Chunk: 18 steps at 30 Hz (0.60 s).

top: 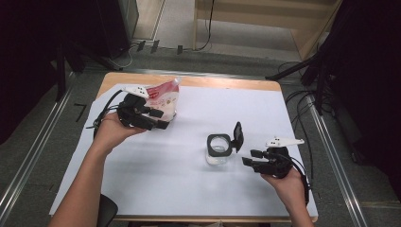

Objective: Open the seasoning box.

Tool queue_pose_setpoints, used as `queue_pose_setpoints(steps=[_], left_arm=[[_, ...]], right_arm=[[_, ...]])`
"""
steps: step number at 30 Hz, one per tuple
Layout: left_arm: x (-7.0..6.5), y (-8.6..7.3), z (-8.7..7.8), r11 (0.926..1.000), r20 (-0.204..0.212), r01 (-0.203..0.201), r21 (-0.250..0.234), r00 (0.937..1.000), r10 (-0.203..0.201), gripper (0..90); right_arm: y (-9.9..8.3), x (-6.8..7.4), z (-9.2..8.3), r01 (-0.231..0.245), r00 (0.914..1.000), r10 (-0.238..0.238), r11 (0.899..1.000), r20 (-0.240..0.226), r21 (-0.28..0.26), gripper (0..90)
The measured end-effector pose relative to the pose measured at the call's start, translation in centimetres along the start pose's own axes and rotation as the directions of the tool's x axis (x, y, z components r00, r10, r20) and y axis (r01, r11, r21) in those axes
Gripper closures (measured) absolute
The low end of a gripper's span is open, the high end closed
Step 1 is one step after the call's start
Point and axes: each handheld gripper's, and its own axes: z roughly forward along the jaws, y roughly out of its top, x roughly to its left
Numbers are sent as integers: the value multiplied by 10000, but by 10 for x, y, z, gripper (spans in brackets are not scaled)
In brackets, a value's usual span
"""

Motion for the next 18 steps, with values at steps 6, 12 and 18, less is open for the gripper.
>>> queue_pose_setpoints(steps=[6, 12, 18], left_arm=[[6, -11, -12, 9996, -366, 264, 75, 9990, -261, 416], [12, -18, -29, 9986, -589, 519, -129, 9969, -526, 418], [22, -26, -43, 9959, -1001, 808, -411, 9914, -846, 417]], right_arm=[[1, -1, 1, -3, 10000, 3, 10000, -26, 18, 490], [1, -2, 2, 6, 10000, -6, 10000, -43, 62, 490], [1, -3, 4, 16, 10000, -16, 10000, -98, 81, 492]])
